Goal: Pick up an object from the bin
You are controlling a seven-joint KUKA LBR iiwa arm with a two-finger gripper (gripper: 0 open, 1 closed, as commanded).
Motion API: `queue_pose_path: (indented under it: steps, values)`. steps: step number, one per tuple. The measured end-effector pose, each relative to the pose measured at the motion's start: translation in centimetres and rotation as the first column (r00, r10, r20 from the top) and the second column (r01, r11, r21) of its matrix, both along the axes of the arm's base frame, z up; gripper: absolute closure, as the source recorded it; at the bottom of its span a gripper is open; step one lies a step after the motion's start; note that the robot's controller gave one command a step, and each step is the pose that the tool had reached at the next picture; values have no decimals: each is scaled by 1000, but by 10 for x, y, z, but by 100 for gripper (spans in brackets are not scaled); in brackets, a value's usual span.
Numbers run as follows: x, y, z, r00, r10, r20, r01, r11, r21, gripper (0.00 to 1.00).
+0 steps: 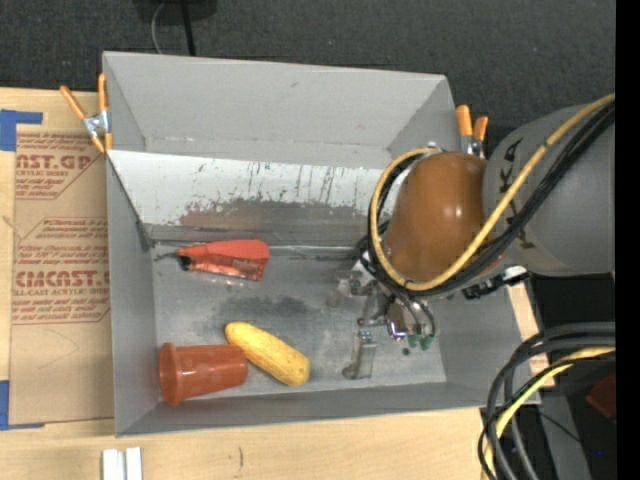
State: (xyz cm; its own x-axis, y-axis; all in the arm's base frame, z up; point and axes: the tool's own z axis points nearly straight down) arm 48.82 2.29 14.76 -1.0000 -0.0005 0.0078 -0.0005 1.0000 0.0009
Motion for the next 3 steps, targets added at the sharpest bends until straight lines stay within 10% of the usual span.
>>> queue_pose_path:
  steps: [3]
  values:
    - [7,52,-56,973,232,8,-232,973,2,0]
